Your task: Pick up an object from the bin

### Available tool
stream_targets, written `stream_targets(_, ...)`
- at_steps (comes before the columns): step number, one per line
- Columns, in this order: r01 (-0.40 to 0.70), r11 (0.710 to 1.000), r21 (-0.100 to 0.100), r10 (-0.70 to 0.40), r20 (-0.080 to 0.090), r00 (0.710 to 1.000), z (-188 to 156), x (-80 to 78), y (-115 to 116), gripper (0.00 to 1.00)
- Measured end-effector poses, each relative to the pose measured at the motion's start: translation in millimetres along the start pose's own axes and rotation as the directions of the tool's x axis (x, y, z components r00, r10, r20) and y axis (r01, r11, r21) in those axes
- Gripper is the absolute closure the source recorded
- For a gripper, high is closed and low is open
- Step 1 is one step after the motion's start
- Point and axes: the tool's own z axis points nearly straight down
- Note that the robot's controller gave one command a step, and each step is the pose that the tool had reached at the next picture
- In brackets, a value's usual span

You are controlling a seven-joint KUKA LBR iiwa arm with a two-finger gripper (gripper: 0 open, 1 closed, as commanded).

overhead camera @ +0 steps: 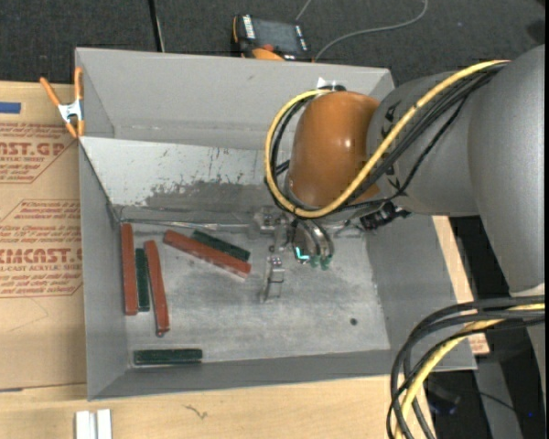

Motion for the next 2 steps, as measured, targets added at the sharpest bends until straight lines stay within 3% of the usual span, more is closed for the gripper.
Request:
stream_targets(1, 0.146, 0.989, -0.001, -0.146, 0.009, 0.989, 60.1, -18.9, 67.2, 0.0)
stream_targets(2, 0.142, 0.99, -0.001, -0.142, 0.016, 0.99, 55.4, -21.6, 65.6, 1.0)
